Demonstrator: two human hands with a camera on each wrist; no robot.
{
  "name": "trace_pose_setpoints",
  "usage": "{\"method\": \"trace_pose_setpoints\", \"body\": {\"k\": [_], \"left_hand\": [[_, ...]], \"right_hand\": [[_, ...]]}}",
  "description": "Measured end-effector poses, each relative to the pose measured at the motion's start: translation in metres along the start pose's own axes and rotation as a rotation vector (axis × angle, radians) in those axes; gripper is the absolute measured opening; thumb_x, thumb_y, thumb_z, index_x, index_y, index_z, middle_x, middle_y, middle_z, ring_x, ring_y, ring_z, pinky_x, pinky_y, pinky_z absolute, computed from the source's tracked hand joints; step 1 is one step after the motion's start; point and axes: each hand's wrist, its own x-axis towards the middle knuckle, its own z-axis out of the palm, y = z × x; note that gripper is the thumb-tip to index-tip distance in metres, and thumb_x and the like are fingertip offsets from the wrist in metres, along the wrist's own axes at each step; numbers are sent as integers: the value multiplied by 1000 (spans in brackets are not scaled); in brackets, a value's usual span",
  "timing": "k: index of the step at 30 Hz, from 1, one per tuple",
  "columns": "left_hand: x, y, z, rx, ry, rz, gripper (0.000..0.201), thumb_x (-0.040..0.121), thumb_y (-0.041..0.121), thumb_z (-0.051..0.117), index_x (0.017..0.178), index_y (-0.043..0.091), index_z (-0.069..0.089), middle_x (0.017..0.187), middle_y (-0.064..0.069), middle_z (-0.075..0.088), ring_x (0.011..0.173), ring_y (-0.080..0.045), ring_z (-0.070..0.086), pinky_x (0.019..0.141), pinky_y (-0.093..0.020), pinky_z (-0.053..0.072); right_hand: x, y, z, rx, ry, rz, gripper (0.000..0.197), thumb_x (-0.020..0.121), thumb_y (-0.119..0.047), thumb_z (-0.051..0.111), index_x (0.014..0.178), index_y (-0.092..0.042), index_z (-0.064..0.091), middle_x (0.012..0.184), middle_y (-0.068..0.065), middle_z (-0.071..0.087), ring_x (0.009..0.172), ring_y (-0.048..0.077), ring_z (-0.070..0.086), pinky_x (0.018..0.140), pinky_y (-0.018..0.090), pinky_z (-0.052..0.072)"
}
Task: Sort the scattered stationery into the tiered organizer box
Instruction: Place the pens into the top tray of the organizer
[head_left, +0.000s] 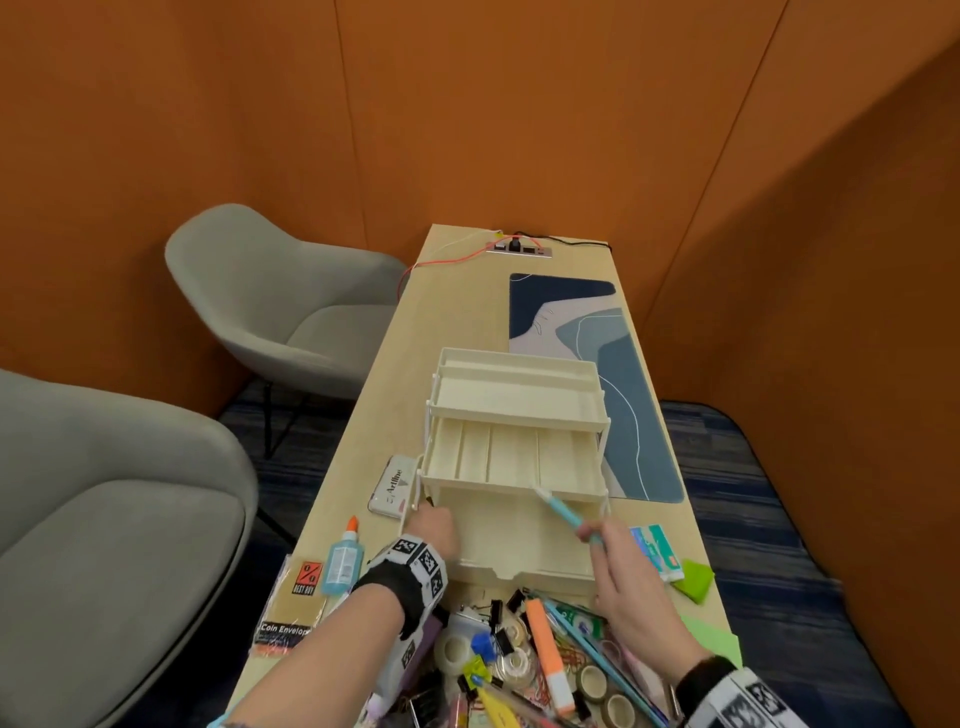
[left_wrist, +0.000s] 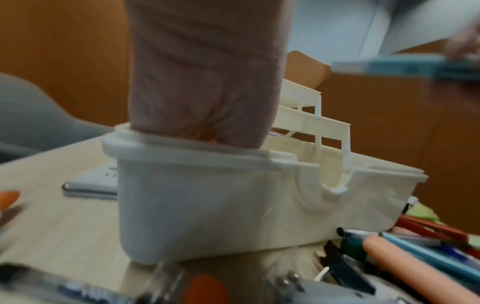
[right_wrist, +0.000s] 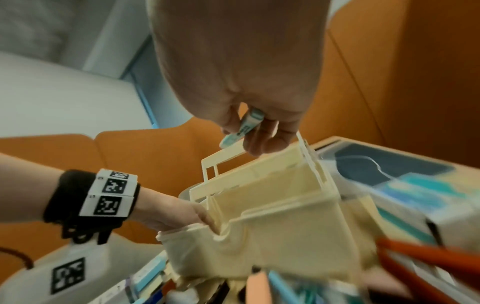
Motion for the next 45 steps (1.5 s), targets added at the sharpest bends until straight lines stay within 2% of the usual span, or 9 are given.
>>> {"method": "trace_pose_setpoints", "body": {"k": [7,12,16,22,27,32,36,39,45], "left_hand": [[0,-5,0,39,51,3,30,95,8,46,123,0,55,123,-14,57,107,-24,61,91,-31,51],[-4,-11,4,-90,140,132,24,98,17,41,103,8,63,103,-7,64,90,-17,64,84,-26,54],[-12,-19,13,-195,86,205,57,100,50,16,65,18,49,67,-5,52,60,-9,51,76,-22,53],[-26,-18,9,-119,153,210,63,99,52,12,66,15,50,79,-4,58,72,-15,57,81,-28,51],[-51,-24,10,-63,348,305,43,101,40,26,102,19,64,101,0,63,98,-16,56,85,-30,45],[-93,-34,32,-242,418,436,36,95,34,36,126,31,54,125,16,52,116,-3,45,102,-24,34],[-125,-38,57,-316,432,489,35,93,30,42,127,31,54,125,15,47,114,-2,45,95,-15,35],[-138,-37,76,-387,309,502,27,97,26,44,118,30,59,112,14,58,100,-5,56,78,-12,39],[-156,-28,94,-398,206,509,27,98,27,42,117,29,60,110,15,60,100,0,55,82,-13,40]], "right_hand": [[131,-21,-49,-229,363,-54,28,96,-12,40,119,-24,49,94,3,52,80,19,50,68,29,42],[204,-26,-57,-441,252,-22,29,92,-2,41,111,-20,52,102,4,65,91,24,54,85,37,35],[240,-23,-43,-524,154,-12,27,90,0,43,105,-21,52,103,2,67,93,23,58,93,39,34],[253,-16,-27,-744,28,17,45,89,-1,38,125,-22,54,128,8,46,121,28,38,99,47,30],[210,-19,-29,-501,160,-100,41,92,-8,41,129,-21,51,126,8,46,121,26,39,102,46,28],[96,-17,-13,-83,117,-247,27,94,-6,43,112,-17,61,102,-3,50,94,7,48,83,16,38],[11,18,14,-111,-131,-111,22,95,-13,45,97,-24,63,95,-13,58,86,-5,50,77,15,38],[-33,58,30,-268,-193,72,18,94,-17,45,100,-23,60,105,-6,60,91,7,56,76,22,42],[-74,102,54,-418,-163,337,31,85,-15,52,116,-18,46,116,3,50,105,21,51,85,30,45]]}}
